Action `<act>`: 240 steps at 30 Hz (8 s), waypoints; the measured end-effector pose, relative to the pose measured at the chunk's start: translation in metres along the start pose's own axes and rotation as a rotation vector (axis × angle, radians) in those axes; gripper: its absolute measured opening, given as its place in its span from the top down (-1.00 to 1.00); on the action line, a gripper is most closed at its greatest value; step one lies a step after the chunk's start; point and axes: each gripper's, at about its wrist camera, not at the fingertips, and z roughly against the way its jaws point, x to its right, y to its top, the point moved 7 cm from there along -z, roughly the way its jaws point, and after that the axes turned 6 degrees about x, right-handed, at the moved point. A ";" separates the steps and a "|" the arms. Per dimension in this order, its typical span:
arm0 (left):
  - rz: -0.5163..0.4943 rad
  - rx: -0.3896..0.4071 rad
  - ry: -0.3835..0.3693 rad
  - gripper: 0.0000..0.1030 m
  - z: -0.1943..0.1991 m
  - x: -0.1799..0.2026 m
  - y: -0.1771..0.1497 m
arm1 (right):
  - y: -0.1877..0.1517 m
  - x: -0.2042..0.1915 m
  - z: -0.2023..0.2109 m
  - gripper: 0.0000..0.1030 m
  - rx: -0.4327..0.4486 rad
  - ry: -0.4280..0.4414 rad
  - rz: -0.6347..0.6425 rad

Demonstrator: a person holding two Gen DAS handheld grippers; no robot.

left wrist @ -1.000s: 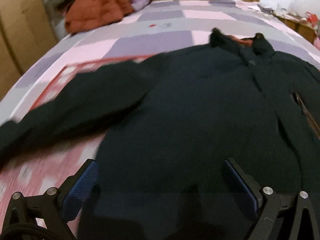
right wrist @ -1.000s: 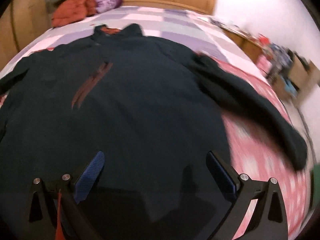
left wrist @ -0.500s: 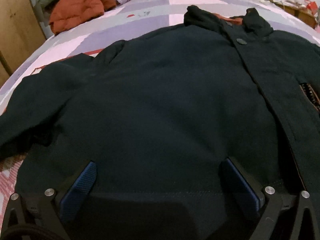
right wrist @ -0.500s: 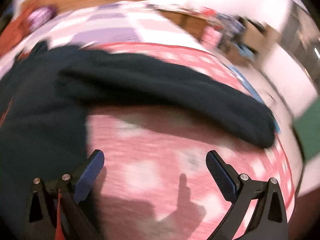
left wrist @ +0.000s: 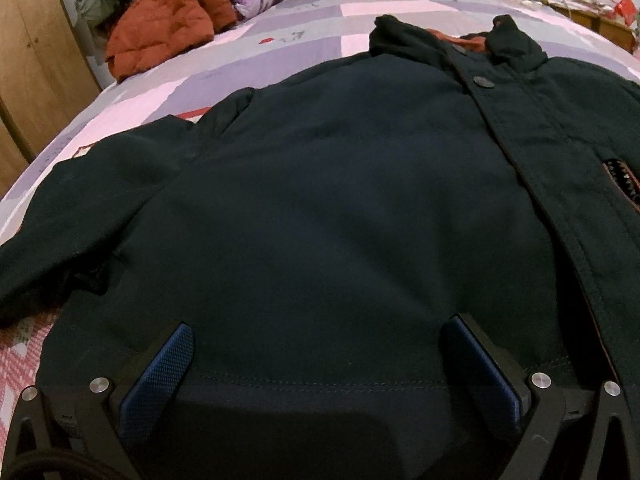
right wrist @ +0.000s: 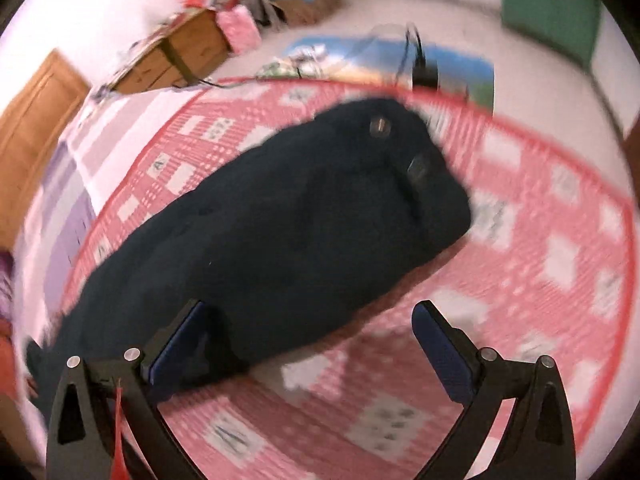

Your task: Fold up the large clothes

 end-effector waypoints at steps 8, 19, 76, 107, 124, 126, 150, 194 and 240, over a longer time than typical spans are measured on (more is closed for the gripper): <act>-0.019 0.014 0.020 -1.00 0.001 0.000 0.000 | 0.026 0.004 -0.023 -0.62 0.045 0.128 -0.262; -0.026 0.020 0.022 -1.00 0.001 0.000 -0.001 | 0.088 -0.020 0.021 0.77 0.228 0.053 -0.024; 0.175 0.067 -0.095 -1.00 0.058 -0.098 0.048 | -0.506 -0.399 0.125 -0.98 0.003 0.644 1.475; -0.032 0.071 -0.091 -1.00 -0.043 0.038 0.068 | -0.171 -0.320 0.007 -0.97 0.163 0.180 1.035; -0.044 0.080 -0.073 -1.00 -0.042 0.045 0.066 | -0.182 -0.213 -0.014 -0.99 0.023 0.122 1.125; -0.045 0.079 -0.070 -1.00 -0.042 0.044 0.066 | -0.176 -0.202 0.001 -0.99 0.038 0.110 1.054; -0.047 0.090 -0.086 -1.00 -0.043 0.041 0.067 | -0.207 -0.320 0.057 -0.93 0.230 0.374 0.973; 0.042 -0.014 -0.182 -1.00 -0.048 -0.017 0.065 | -0.219 -0.347 -0.040 -0.91 0.156 0.270 1.022; 1.122 -0.083 0.239 -1.00 -0.016 -0.473 -0.125 | -0.402 -0.390 0.022 -0.99 0.277 0.348 1.290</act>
